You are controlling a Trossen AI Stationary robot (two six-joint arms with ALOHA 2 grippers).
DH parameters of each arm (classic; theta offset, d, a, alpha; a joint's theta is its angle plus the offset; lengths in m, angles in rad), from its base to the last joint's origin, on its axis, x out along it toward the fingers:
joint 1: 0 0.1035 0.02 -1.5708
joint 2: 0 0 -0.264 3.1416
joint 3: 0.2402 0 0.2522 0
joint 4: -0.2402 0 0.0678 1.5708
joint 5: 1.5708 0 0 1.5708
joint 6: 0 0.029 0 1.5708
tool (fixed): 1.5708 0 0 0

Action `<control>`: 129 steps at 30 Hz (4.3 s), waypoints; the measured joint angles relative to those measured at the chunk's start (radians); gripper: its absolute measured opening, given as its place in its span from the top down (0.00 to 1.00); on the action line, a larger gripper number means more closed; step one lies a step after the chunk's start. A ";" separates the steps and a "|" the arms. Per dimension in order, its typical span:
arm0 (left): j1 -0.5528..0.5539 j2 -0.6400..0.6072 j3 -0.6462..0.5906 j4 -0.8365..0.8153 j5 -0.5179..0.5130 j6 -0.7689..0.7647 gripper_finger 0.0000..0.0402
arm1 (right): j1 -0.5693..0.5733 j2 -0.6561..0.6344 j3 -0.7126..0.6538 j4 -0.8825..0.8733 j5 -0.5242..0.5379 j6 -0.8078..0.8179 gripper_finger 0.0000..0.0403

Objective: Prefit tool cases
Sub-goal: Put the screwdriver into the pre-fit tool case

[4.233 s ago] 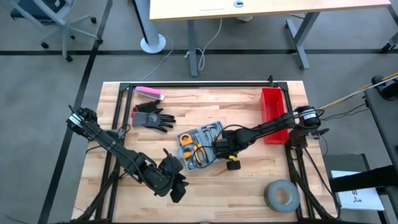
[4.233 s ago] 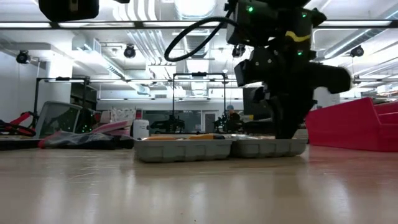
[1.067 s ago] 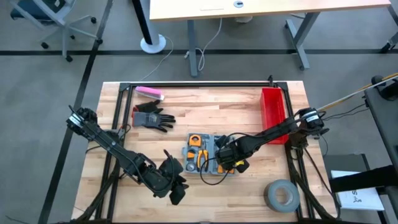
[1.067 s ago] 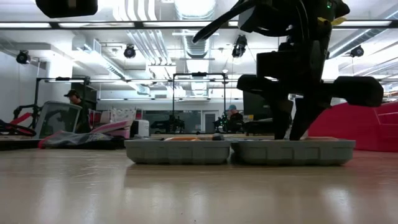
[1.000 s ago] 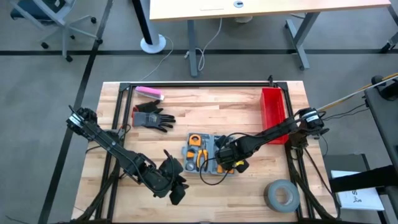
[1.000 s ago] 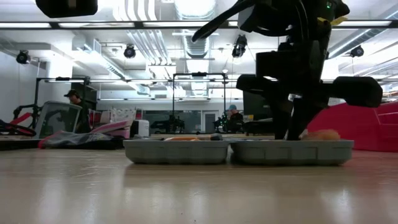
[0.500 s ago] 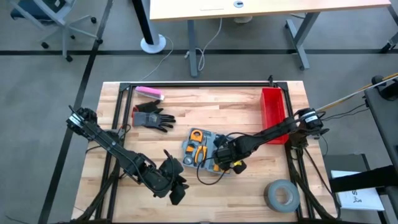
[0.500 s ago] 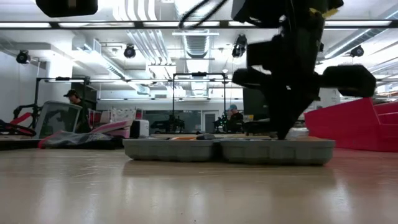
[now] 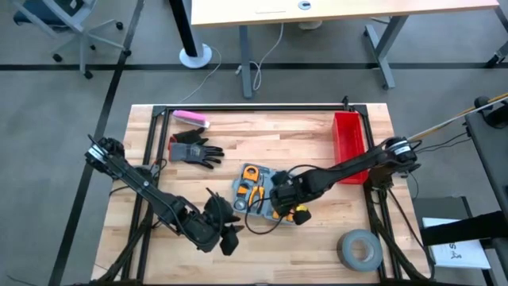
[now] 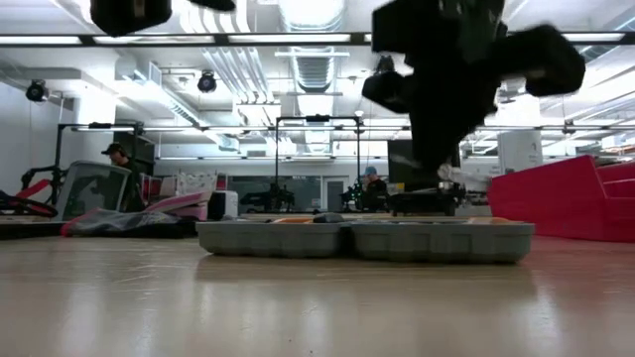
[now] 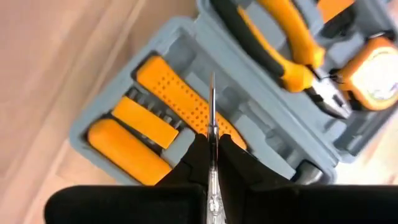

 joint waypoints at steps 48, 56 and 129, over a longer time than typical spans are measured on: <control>0.108 0.111 -0.189 0.579 -0.475 0.572 0.57 | -0.069 -0.241 -0.124 0.793 -0.075 0.233 1.00; 0.121 0.111 -0.190 0.633 -0.471 0.590 0.57 | -0.069 -0.240 -0.124 0.888 -0.075 0.235 1.00; 0.163 0.096 -0.182 1.083 -0.516 0.986 0.91 | -0.067 -0.301 -0.124 0.876 -0.013 0.279 0.81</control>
